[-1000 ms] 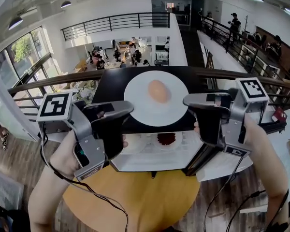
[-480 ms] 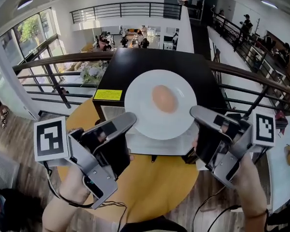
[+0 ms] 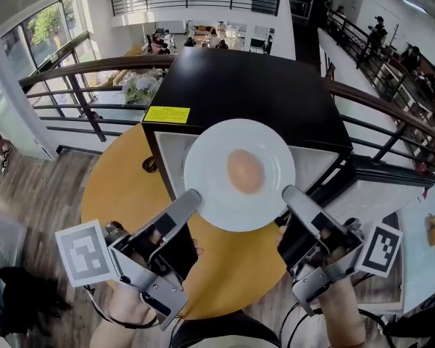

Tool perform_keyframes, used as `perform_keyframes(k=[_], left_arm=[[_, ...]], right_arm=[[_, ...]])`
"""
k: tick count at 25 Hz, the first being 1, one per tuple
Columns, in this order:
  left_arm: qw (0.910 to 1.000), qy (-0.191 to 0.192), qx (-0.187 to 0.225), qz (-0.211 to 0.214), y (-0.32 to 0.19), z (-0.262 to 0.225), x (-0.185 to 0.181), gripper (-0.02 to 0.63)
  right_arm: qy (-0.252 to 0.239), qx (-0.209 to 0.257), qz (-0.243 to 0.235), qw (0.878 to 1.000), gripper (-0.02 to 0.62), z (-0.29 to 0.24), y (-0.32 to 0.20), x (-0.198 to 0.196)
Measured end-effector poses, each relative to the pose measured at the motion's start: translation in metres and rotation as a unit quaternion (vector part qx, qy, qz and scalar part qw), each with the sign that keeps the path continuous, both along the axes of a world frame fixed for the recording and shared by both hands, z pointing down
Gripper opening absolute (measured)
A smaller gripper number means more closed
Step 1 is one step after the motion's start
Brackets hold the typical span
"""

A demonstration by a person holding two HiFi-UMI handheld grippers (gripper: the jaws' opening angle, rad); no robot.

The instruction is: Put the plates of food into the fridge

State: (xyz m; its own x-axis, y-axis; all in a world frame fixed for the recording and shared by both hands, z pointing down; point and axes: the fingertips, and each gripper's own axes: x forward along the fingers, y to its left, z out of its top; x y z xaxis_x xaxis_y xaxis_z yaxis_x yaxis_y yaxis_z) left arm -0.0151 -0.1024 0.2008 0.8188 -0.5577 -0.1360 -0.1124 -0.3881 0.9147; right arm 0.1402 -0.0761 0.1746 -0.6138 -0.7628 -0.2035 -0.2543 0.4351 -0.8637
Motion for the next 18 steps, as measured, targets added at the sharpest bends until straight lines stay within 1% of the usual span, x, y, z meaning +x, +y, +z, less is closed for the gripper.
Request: perform_keyframes(k=[4, 8, 11, 15, 18], left_arm=[[0.9997, 0.001, 0.001, -0.024, 0.002, 0.025, -0.009, 0.014], [0.9989, 0.01, -0.007, -0.046, 0.004, 0.035, -0.013, 0.014], [0.9971, 0.023, -0.02, -0.07, 0.004, 0.052, -0.019, 0.014], [0.9932, 0.037, -0.039, -0.104, 0.009, 0.086, -0.01, 0.014], [0.9892, 0.049, -0.063, -0.123, 0.009, 0.115, -0.003, 0.014]], right_arm=[[-0.018, 0.001, 0.007, 1.0, 0.017, 0.034, -0.001, -0.01], [-0.033, -0.017, 0.018, 0.999, 0.018, 0.052, -0.008, -0.028], [-0.035, -0.029, 0.035, 0.998, 0.018, 0.066, -0.011, -0.035], [-0.051, -0.051, 0.052, 0.996, 0.018, 0.099, -0.009, -0.023], [-0.058, -0.07, 0.07, 0.993, 0.018, 0.124, -0.011, -0.015]])
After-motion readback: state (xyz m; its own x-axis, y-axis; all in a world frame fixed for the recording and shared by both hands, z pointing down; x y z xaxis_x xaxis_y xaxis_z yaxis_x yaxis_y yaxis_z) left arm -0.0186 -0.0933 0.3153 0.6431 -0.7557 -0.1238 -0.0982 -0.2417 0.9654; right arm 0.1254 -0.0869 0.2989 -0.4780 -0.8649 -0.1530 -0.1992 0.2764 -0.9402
